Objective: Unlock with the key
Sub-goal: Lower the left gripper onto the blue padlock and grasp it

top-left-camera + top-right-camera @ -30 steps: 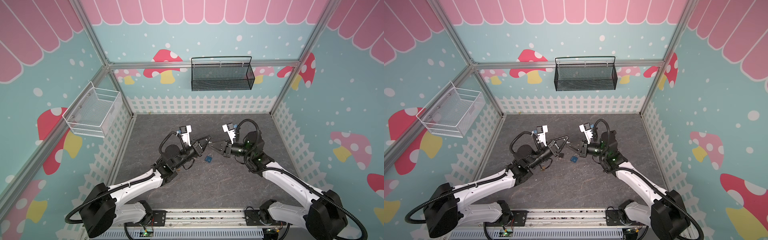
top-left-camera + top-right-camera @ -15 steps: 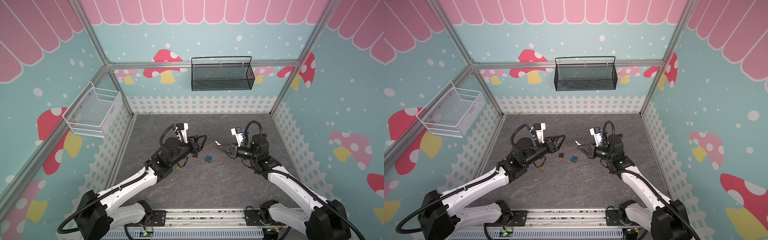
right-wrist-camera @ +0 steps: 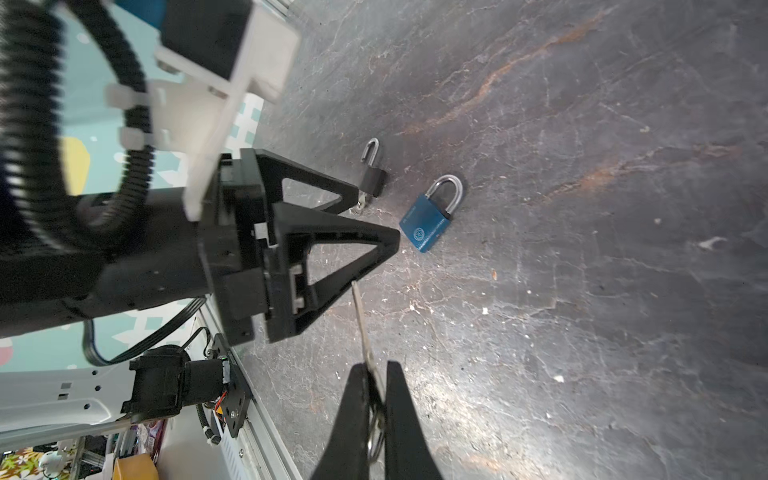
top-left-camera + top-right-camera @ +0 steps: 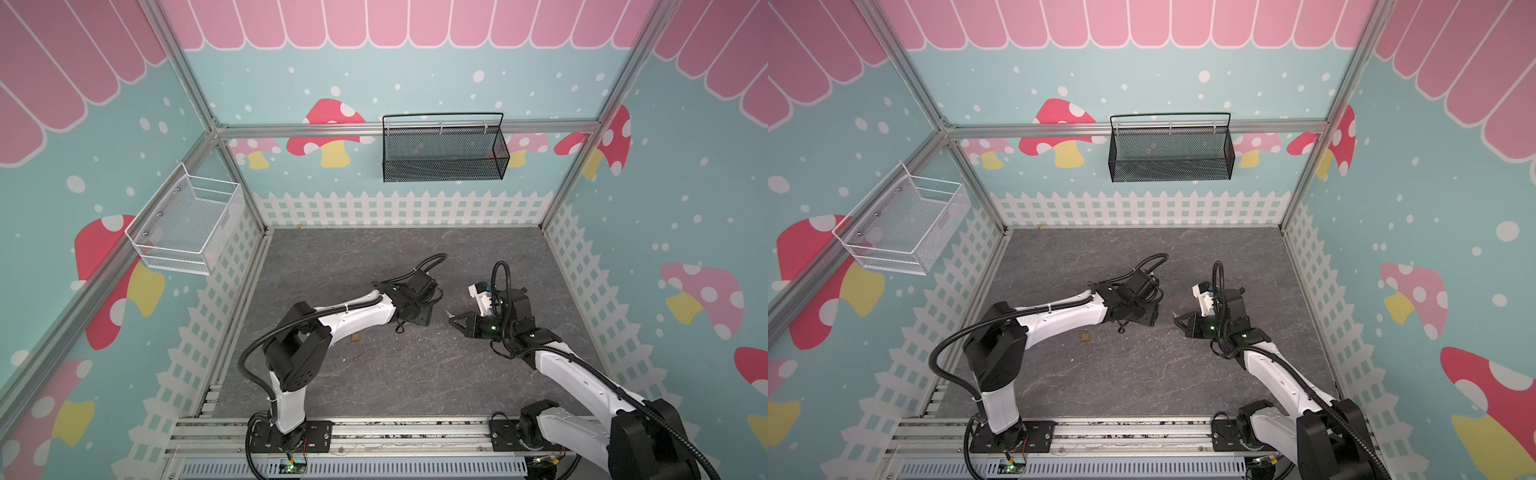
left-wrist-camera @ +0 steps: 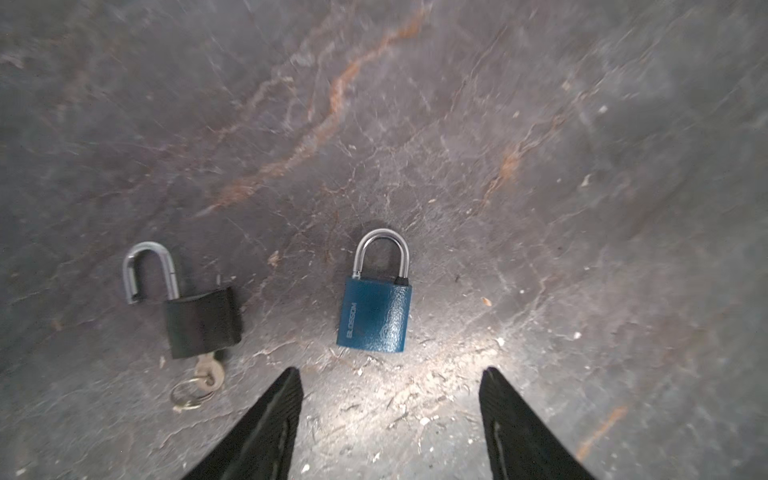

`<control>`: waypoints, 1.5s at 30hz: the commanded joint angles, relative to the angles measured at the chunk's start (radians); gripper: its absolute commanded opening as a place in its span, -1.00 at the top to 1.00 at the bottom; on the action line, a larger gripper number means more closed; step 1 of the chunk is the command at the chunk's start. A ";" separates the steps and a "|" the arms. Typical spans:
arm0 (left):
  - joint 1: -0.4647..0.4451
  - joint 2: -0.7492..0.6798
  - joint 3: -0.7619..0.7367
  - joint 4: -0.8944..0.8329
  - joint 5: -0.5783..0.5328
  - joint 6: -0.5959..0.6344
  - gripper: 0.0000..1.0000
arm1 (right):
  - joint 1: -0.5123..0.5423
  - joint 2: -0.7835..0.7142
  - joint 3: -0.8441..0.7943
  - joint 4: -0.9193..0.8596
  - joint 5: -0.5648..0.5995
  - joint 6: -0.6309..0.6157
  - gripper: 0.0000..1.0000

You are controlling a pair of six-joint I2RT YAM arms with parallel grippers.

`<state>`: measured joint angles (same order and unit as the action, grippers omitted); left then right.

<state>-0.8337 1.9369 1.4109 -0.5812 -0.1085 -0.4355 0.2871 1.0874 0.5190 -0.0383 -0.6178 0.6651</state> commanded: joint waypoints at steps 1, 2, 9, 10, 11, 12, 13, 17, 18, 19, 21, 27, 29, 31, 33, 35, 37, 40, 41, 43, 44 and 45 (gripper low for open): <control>0.001 0.056 0.076 -0.091 -0.023 0.055 -0.37 | -0.008 -0.031 -0.008 -0.031 0.002 -0.038 1.00; 0.000 0.082 0.092 -0.094 -0.018 0.060 -0.37 | -0.009 -0.039 -0.007 -0.037 0.004 -0.046 1.00; -0.004 0.186 0.170 -0.136 -0.005 0.069 -0.35 | -0.021 -0.049 0.007 -0.064 -0.001 -0.067 1.00; -0.005 0.191 0.175 -0.137 -0.002 0.066 -0.33 | -0.021 -0.050 0.007 -0.064 -0.002 -0.068 1.00; -0.007 0.197 0.175 -0.140 -0.003 0.063 -0.31 | -0.022 -0.049 0.008 -0.063 -0.003 -0.069 1.00; -0.007 0.200 0.178 -0.144 -0.004 0.059 -0.27 | -0.023 -0.049 0.008 -0.063 -0.003 -0.068 1.00; -0.007 0.206 0.181 -0.149 -0.009 0.054 -0.23 | -0.023 -0.047 0.009 -0.063 -0.004 -0.070 1.00; -0.008 0.222 0.189 -0.166 -0.037 0.032 -0.20 | -0.025 -0.040 0.008 -0.058 -0.014 -0.072 1.00; -0.010 0.229 0.189 -0.167 -0.041 0.028 -0.18 | -0.024 -0.038 0.007 -0.057 -0.016 -0.072 1.00; -0.010 0.237 0.190 -0.167 -0.042 0.023 -0.18 | -0.025 -0.037 0.008 -0.056 -0.015 -0.073 1.00; -0.011 0.252 0.198 -0.171 -0.042 0.016 -0.18 | -0.025 -0.038 0.004 -0.052 -0.017 -0.072 1.00; -0.018 0.287 0.229 -0.181 -0.047 0.009 -0.10 | -0.025 -0.039 0.002 -0.046 -0.021 -0.073 1.00; -0.018 0.286 0.229 -0.188 -0.052 0.003 -0.07 | -0.025 -0.038 0.000 -0.045 -0.023 -0.073 1.00; -0.018 0.284 0.228 -0.197 -0.061 0.000 -0.03 | -0.025 -0.037 -0.001 -0.042 -0.029 -0.073 1.00; -0.018 0.281 0.228 -0.212 -0.073 -0.004 -0.03 | -0.025 -0.037 0.000 -0.041 -0.031 -0.073 1.00; -0.018 0.277 0.226 -0.227 -0.094 -0.010 -0.03 | -0.025 -0.037 0.000 -0.039 -0.033 -0.074 1.00; -0.018 0.277 0.224 -0.228 -0.096 -0.012 0.04 | -0.025 -0.037 0.001 -0.035 -0.034 -0.071 1.00; -0.018 0.290 0.226 -0.229 -0.104 -0.013 0.06 | -0.025 -0.035 0.002 -0.025 -0.042 -0.067 1.00; -0.018 0.295 0.227 -0.229 -0.104 -0.014 0.08 | -0.025 -0.034 0.001 -0.022 -0.045 -0.067 1.00; -0.019 0.297 0.226 -0.232 -0.116 -0.018 0.18 | -0.025 -0.033 0.004 -0.027 -0.045 -0.066 1.00; -0.019 0.296 0.224 -0.233 -0.131 -0.023 0.24 | -0.025 -0.034 0.007 -0.031 -0.045 -0.066 1.00; -0.019 0.290 0.220 -0.234 -0.136 -0.027 0.29 | -0.025 -0.038 0.007 -0.032 -0.046 -0.065 1.00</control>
<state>-0.8536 2.1826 1.6394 -0.7429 -0.1883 -0.4484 0.2680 1.0500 0.5171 -0.0818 -0.6479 0.6067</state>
